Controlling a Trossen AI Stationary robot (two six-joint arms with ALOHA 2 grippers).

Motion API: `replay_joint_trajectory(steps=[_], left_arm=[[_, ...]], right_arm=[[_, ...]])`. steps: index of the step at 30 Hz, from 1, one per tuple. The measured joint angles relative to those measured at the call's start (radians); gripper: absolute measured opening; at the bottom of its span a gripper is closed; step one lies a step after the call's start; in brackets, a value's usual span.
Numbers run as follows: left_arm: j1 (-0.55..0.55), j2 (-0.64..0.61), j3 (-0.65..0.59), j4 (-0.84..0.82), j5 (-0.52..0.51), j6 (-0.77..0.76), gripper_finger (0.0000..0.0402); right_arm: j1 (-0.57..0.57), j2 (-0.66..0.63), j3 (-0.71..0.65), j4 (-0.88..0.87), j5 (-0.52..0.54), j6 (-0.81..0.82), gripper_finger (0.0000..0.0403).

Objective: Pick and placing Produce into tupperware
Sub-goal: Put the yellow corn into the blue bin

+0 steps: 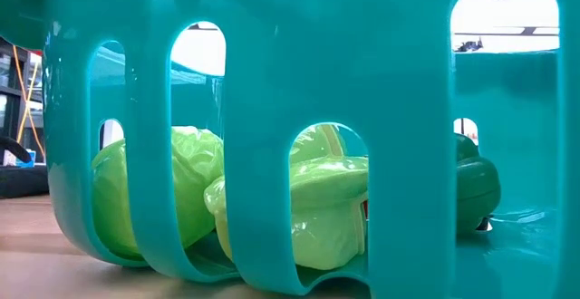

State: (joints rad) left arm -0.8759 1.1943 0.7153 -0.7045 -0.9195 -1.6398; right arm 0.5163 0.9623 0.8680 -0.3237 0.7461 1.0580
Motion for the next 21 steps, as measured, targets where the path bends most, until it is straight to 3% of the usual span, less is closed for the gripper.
replay_joint_trajectory(steps=[15, 21], left_arm=[[-0.022, 0.264, -0.043, 0.452, 0.018, 0.001, 0.0149], [-0.021, 0.278, -0.007, 0.435, 0.028, -0.022, 0.0149]], right_arm=[[-0.006, 0.000, 0.000, -0.009, 0.003, 0.042, 0.0270], [-0.006, 0.000, 0.000, -0.014, -0.049, 0.042, 0.0270]])
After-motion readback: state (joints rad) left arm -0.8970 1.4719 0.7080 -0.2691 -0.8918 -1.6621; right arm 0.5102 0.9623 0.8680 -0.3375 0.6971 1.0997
